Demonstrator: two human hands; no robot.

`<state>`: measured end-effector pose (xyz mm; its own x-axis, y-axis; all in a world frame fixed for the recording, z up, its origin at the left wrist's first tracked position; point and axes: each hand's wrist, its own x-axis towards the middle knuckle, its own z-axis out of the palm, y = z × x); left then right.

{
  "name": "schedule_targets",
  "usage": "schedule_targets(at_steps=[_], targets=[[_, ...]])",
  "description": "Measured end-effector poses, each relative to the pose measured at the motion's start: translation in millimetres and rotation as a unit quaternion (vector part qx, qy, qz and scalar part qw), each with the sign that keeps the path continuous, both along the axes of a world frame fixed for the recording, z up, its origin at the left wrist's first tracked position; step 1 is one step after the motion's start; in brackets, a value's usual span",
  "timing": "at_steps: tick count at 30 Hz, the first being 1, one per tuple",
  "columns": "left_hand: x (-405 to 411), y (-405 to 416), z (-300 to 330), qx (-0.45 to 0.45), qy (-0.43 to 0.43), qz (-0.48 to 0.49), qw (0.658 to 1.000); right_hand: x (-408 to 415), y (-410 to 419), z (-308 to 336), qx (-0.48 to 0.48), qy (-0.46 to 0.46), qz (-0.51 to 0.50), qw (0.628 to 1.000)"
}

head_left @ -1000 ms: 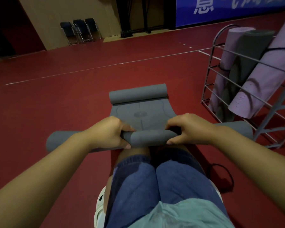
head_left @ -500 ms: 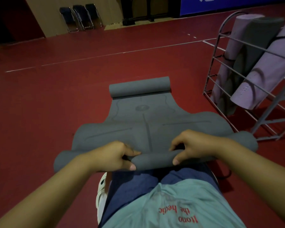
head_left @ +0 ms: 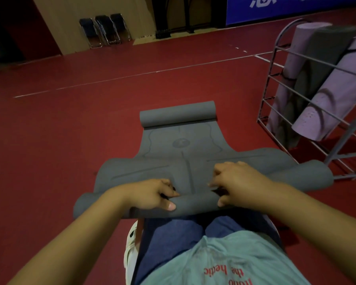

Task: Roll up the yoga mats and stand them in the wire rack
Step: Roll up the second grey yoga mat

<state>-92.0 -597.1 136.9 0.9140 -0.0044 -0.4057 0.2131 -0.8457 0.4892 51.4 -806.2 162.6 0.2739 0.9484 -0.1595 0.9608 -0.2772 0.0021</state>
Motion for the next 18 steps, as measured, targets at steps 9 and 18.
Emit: schedule_targets(at_steps=[9, 18], targets=[[10, 0, 4, 0.014, 0.039, 0.01, 0.999, -9, 3, -22, 0.044, 0.102, -0.086, 0.99], [-8, -31, -1, 0.183, -0.216, 0.029, 0.959, 12, 20, -7, -0.004, 0.215, -0.113, 0.97]])
